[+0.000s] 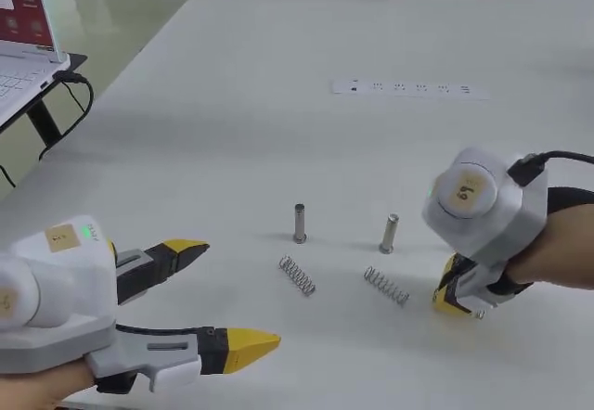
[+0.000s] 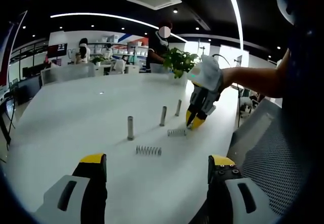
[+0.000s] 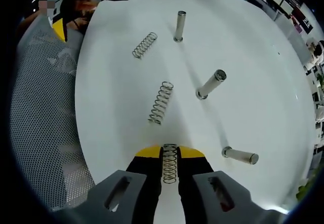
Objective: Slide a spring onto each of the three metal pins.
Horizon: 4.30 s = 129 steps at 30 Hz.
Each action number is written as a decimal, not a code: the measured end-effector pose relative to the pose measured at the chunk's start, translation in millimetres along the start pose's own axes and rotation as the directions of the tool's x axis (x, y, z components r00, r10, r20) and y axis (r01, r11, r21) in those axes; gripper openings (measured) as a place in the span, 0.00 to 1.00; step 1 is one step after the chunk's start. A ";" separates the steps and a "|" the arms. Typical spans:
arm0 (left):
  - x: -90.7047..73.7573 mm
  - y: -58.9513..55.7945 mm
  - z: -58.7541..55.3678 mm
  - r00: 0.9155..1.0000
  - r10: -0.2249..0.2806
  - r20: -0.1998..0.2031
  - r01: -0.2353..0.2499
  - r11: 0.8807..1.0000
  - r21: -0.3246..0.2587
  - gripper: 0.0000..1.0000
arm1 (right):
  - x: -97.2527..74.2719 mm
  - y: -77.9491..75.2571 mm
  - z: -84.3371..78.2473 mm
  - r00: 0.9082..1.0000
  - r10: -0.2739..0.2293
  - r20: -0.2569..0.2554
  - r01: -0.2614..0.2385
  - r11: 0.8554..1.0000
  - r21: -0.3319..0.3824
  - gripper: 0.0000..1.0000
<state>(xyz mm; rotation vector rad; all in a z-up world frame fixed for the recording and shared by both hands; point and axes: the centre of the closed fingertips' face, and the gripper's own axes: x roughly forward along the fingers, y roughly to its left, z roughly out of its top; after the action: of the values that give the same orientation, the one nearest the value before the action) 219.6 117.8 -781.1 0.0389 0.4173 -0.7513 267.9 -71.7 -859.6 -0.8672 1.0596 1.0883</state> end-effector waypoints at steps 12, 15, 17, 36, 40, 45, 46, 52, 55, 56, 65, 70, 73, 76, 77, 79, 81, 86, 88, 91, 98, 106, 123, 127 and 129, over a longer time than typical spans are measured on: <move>0.0 1.4 0.4 1.000 0.003 0.004 -0.003 1.000 0.000 0.79 | -0.6 0.3 0.2 1.000 -0.001 -0.003 0.001 1.000 0.010 0.08; 0.2 1.0 0.1 1.000 0.002 0.003 -0.002 1.000 0.000 0.79 | -6.0 -1.2 2.8 1.000 -0.011 0.025 0.010 1.000 0.025 0.08; 0.5 0.6 -0.3 1.000 0.000 0.001 0.000 1.000 0.001 0.79 | -10.9 -2.7 5.3 0.999 -0.018 0.045 0.017 0.999 0.036 0.08; 0.2 -0.8 -1.1 1.000 -0.004 -0.009 0.004 1.000 0.011 0.79 | -37.9 -11.0 14.7 0.971 -0.090 0.222 0.059 0.988 0.143 0.08; 0.2 -1.9 -1.2 1.000 -0.008 -0.014 0.008 1.000 0.014 0.78 | -40.8 -15.0 14.6 0.953 -0.107 0.283 0.051 0.979 0.197 0.08; 0.5 -3.4 -1.0 1.000 -0.012 -0.017 0.012 1.000 0.016 0.78 | -42.5 -15.6 10.9 0.949 -0.118 0.293 0.055 0.975 0.215 0.08; 0.6 -3.6 -1.0 1.000 -0.012 -0.018 0.012 1.000 0.017 0.78 | -42.9 -16.8 10.4 0.948 -0.119 0.295 0.054 0.974 0.219 0.08; 0.4 -4.2 -0.9 1.000 -0.013 -0.020 0.014 1.000 0.019 0.79 | -57.9 -19.2 17.5 0.931 -0.148 0.335 0.066 0.968 0.242 0.08; 0.3 -4.2 -0.9 1.000 -0.014 -0.019 0.015 1.000 0.019 0.78 | -70.1 -23.8 23.0 0.912 -0.176 0.371 0.081 0.963 0.257 0.08; 0.2 -4.0 -0.7 1.000 -0.014 -0.018 0.014 1.000 0.019 0.78 | -73.1 -25.7 24.5 0.905 -0.182 0.385 0.082 0.962 0.262 0.08; 0.9 -4.4 -0.1 1.000 -0.015 -0.016 0.015 1.000 0.018 0.79 | -106.9 -44.7 30.3 0.823 -0.289 0.489 0.129 0.933 0.335 0.08; 1.3 -4.6 -0.3 1.000 -0.016 -0.017 0.016 1.000 0.017 0.79 | -120.7 -59.3 27.4 0.769 -0.360 0.528 0.155 0.907 0.392 0.08; 1.5 -4.6 -0.6 1.000 -0.017 -0.017 0.017 1.000 0.017 0.79 | -126.6 -66.4 25.9 0.740 -0.390 0.548 0.154 0.891 0.427 0.08; 1.4 -4.5 -1.0 1.000 -0.017 -0.018 0.017 1.000 0.017 0.79 | -129.6 -71.5 25.5 0.712 -0.411 0.569 0.150 0.881 0.449 0.08; 1.4 -4.4 -1.1 1.000 -0.016 -0.017 0.016 1.000 0.016 0.79 | -129.1 -74.0 23.6 0.705 -0.417 0.574 0.146 0.877 0.458 0.08; 1.4 -4.2 -1.2 1.000 -0.014 -0.017 0.015 1.000 0.016 0.79 | -126.5 -77.9 19.8 0.700 -0.426 0.574 0.147 0.871 0.468 0.08; 1.5 -4.2 -1.2 1.000 -0.013 -0.017 0.014 1.000 0.015 0.79 | -123.8 -81.4 17.2 0.687 -0.437 0.581 0.145 0.865 0.480 0.08; 2.4 -4.7 -2.0 1.000 -0.012 -0.021 0.013 1.000 0.016 0.78 | -117.9 -86.2 12.7 0.669 -0.448 0.593 0.129 0.856 0.500 0.08; 2.7 -5.1 -1.9 1.000 -0.012 -0.020 0.012 1.000 0.015 0.78 | -116.5 -87.7 11.2 0.662 -0.454 0.597 0.132 0.854 0.503 0.08; 3.0 -5.1 -2.5 1.000 -0.012 -0.022 0.012 1.000 0.014 0.78 | -114.1 -88.4 11.6 0.656 -0.451 0.605 0.119 0.853 0.507 0.08; 3.1 -4.8 -2.4 1.000 -0.009 -0.023 0.009 1.000 0.012 0.78 | -109.5 -88.0 15.3 0.658 -0.447 0.605 0.127 0.859 0.496 0.08; 3.0 -3.9 -2.6 1.000 -0.006 -0.024 0.006 1.000 0.008 0.78 | -105.8 -87.9 15.3 0.676 -0.433 0.596 0.113 0.861 0.497 0.08; 3.4 -3.0 -3.1 1.000 -0.005 -0.031 0.005 1.000 0.009 0.78 | -90.1 -88.8 9.6 0.689 -0.422 0.589 0.109 0.864 0.492 0.08; 3.2 -2.3 -3.3 1.000 -0.005 -0.031 0.005 1.000 0.008 0.78 | -81.4 -87.8 8.3 0.702 -0.408 0.584 0.108 0.871 0.479 0.08; 3.2 -2.2 -3.6 0.999 -0.005 -0.032 0.005 1.000 0.009 0.78 | -78.2 -87.7 7.6 0.706 -0.405 0.581 0.110 0.873 0.475 0.08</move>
<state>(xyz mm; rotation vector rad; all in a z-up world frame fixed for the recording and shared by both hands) 218.9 114.8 -785.4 0.0582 0.4449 -0.7584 345.6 -107.3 -778.6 -0.2203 0.4878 0.7827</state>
